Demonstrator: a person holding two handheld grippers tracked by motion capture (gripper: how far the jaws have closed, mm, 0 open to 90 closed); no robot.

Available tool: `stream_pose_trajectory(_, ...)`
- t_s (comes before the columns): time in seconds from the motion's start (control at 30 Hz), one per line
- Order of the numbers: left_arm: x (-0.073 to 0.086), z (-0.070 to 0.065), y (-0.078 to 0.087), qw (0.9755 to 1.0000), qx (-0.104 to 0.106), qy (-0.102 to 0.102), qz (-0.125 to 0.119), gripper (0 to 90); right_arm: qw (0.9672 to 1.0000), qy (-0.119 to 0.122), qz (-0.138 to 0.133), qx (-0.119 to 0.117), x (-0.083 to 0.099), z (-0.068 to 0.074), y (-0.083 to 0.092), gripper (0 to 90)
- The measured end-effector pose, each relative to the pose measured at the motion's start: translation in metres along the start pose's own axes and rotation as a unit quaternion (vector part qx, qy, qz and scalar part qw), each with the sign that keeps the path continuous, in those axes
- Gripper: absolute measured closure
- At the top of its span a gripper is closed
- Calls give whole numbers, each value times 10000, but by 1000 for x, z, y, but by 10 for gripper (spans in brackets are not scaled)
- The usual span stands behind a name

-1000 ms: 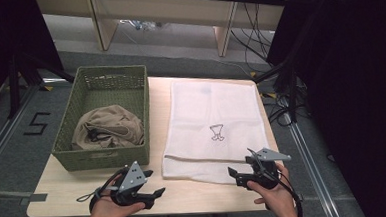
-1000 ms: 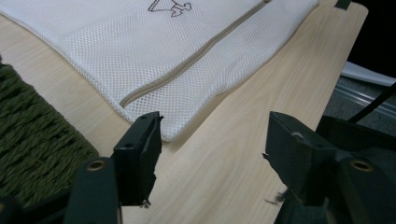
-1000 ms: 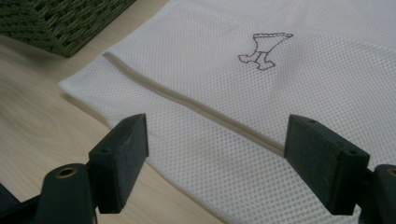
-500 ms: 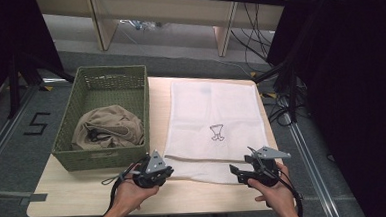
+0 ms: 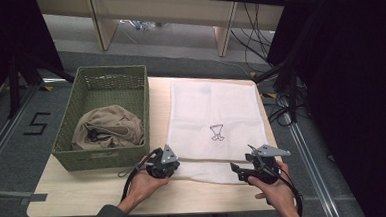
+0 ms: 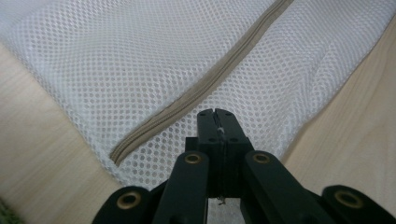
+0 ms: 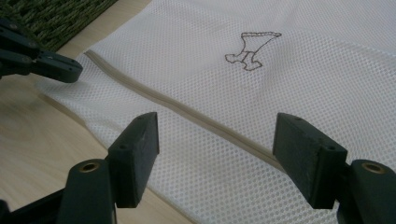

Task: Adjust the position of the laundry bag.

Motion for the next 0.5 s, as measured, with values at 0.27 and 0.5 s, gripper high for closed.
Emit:
stream_pose_trajectory(0.27,9,-3,-5,9997,78,-88,197,896,10000,-19,66,9,1,0,-2,307)
stream_pose_trajectory(0.5,13,-4,0,9994,66,-133,301,896,9999,-87,134,34,3,-1,-2,302)
Point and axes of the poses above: each handheld gripper's, and its own axes: y roughly backward along the jaws, x roughly out of its underside, z roughly to its left, the point moved 6 cm from there along -y, roughly forward along the jaws, and after that the axes turned 11 degrees about -x, right-handed, at the moved point
